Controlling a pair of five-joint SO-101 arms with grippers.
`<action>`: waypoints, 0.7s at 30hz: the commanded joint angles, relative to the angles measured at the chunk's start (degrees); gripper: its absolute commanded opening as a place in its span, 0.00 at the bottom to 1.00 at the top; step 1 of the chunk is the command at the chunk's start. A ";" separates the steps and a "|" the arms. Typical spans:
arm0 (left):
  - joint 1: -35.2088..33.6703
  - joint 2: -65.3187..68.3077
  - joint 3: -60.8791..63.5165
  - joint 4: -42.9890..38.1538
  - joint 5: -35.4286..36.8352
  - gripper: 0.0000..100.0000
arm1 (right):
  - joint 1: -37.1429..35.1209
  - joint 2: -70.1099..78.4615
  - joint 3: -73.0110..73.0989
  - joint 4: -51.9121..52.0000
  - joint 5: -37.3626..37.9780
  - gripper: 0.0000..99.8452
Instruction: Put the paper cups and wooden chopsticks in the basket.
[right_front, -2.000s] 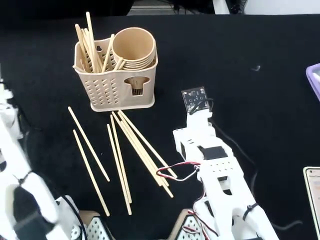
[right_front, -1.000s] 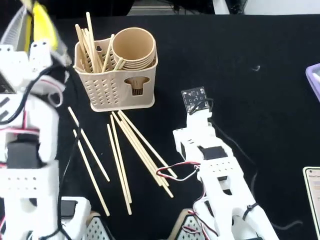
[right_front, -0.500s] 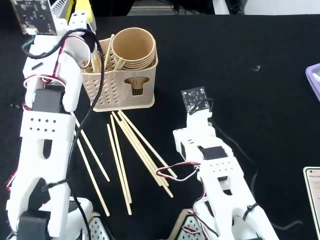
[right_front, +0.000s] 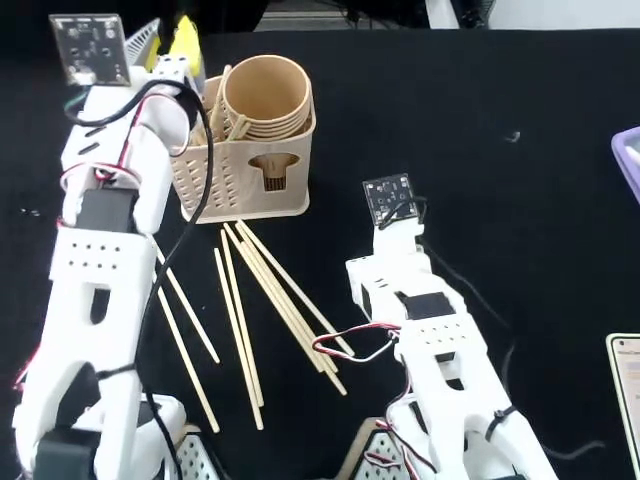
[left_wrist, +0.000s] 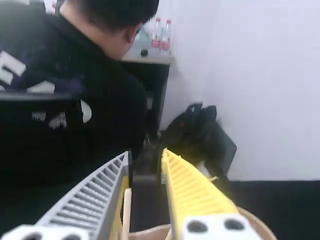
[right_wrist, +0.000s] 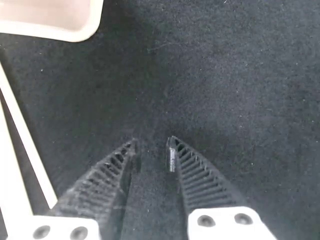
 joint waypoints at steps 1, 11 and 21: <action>-0.31 -7.65 -0.92 0.09 0.18 0.11 | -0.70 -1.98 -0.40 -1.32 0.53 0.10; -12.26 -21.19 -0.75 38.33 0.18 0.12 | -6.33 -2.07 -2.86 6.59 0.53 0.17; -30.02 -20.66 11.21 53.98 -13.80 0.12 | -19.34 -1.71 -1.80 10.02 0.53 0.20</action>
